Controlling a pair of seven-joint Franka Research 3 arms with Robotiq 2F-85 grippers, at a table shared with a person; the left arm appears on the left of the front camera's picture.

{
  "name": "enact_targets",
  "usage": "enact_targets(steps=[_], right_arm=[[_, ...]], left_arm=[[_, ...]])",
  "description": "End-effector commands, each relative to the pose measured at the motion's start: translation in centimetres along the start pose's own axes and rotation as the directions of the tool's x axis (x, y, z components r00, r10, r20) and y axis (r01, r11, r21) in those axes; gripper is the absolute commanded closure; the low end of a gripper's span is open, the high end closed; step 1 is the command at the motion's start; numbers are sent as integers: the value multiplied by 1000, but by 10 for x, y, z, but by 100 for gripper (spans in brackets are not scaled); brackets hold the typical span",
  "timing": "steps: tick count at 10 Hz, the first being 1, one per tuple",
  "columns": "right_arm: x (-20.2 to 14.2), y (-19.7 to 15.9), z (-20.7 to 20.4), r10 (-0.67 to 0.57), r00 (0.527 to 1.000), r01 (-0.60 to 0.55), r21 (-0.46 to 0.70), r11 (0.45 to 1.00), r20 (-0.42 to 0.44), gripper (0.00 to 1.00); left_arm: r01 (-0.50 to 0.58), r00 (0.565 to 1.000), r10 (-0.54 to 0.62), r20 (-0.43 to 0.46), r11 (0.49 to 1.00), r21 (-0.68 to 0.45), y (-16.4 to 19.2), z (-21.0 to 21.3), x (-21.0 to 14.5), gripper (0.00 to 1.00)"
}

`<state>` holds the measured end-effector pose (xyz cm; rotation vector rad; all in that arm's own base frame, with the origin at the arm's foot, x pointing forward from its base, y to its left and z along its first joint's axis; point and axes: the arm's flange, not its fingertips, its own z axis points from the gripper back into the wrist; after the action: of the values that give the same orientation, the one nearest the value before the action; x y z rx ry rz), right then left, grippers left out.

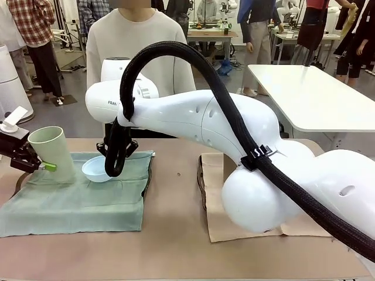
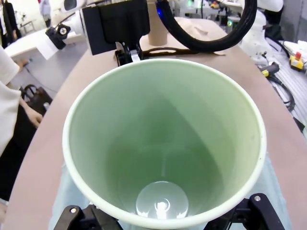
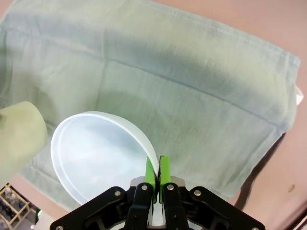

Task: Set up a tray with a mat and arrange the tableware.
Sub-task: Place the Picnic Bowl and Reusable plastic cup back onto the Handle tray in front of the human's position.

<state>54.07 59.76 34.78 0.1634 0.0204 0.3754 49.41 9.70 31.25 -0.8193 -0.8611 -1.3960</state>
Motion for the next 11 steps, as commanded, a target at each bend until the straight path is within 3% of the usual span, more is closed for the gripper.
enact_targets(steps=[1,11], right_arm=[[-1,1,2,1,1000,-1,-2,1000,-4,96],[12,-7,-23,40,999,-40,-7,999,28,96]], left_arm=[[-1,1000,1,-1,1000,4,-1,1,0,15],[-8,999,8,-50,1000,1,13,-13,-18,15]])
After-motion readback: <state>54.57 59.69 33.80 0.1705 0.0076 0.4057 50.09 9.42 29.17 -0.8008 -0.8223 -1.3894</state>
